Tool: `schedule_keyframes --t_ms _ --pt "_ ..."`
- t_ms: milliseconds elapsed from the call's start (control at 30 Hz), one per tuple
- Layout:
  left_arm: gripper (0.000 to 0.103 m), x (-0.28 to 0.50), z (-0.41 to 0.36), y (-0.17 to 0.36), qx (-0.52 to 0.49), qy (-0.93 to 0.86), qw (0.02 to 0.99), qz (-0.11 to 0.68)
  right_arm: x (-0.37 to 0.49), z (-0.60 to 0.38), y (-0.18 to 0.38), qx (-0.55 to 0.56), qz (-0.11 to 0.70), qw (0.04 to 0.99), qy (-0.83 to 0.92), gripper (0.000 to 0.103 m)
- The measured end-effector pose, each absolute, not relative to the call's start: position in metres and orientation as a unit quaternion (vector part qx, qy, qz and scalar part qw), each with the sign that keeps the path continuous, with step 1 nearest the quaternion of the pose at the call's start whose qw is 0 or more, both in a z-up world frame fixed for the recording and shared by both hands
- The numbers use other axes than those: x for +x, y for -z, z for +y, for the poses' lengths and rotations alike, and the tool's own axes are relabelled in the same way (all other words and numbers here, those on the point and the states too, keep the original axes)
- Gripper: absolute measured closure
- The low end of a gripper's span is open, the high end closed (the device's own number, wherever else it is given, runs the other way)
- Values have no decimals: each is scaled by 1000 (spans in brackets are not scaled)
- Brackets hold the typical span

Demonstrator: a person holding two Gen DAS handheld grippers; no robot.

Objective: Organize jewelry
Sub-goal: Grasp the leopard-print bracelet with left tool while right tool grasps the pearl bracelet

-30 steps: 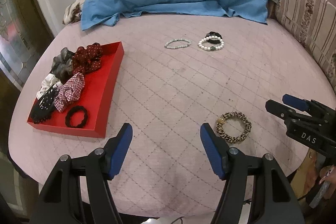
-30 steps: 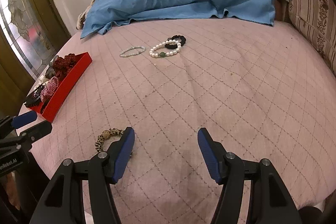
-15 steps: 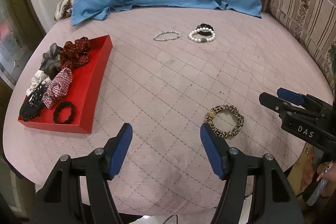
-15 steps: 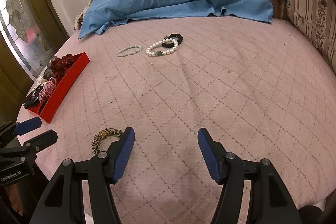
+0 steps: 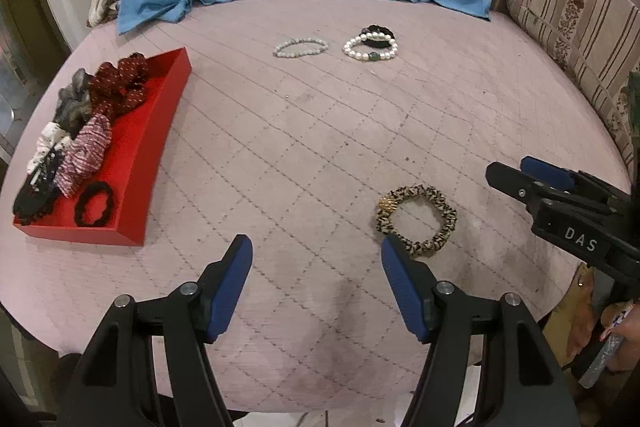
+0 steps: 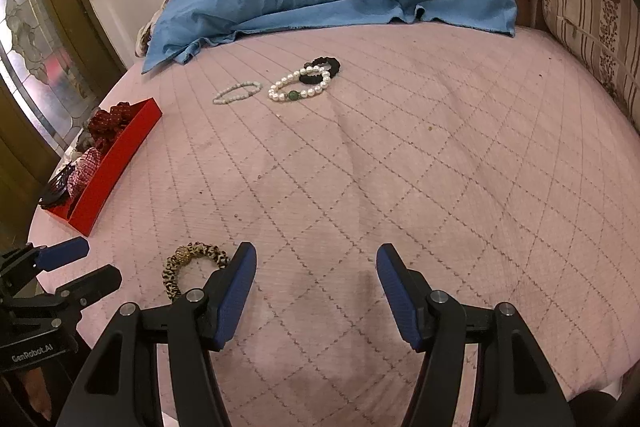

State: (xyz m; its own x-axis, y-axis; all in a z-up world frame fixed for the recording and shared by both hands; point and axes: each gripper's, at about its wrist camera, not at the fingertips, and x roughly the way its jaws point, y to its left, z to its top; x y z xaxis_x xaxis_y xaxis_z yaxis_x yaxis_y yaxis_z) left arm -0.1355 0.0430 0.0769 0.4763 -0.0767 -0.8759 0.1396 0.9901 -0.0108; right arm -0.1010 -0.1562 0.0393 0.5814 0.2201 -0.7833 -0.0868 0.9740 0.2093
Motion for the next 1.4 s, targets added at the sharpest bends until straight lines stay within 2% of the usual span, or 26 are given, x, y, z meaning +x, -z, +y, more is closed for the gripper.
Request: schedule_keyframes --t_ms 300,367,433,500,833,1000,1133,1233,1300,1333,1400 --pt "39 -129 26 -67 0 136 849 511 -92 -160 -37 76 452 885 -86 36" --pt "48 -126 21 -63 -1 147 845 514 -88 -160 -39 75 452 885 -87 36" --pt "62 -120 15 -59 -1 158 840 519 -82 -159 -40 74 451 885 -91 36" --pt "68 -116 11 -56 -1 166 838 519 -72 -157 -42 72 453 883 -99 36" --pt "78 -99 5 -42 -13 179 833 524 22 -150 -43 97 463 873 -120 36" --pt "78 -95 14 -39 -49 188 828 526 75 -139 -31 78 471 873 -101 50" --pt "77 -94 17 -38 -63 193 826 526 106 -133 -14 76 488 866 -80 67" --pt "77 -93 16 -38 -70 194 825 527 119 -134 -10 88 482 868 -73 69" --pt "77 -95 15 -38 -71 192 826 526 126 -133 -9 87 484 868 -66 85" --pt "81 -97 14 -39 -67 190 827 524 128 -131 -8 84 484 869 -64 91" --pt "91 -99 14 -40 -54 183 831 523 127 -133 -7 92 484 868 -70 92"
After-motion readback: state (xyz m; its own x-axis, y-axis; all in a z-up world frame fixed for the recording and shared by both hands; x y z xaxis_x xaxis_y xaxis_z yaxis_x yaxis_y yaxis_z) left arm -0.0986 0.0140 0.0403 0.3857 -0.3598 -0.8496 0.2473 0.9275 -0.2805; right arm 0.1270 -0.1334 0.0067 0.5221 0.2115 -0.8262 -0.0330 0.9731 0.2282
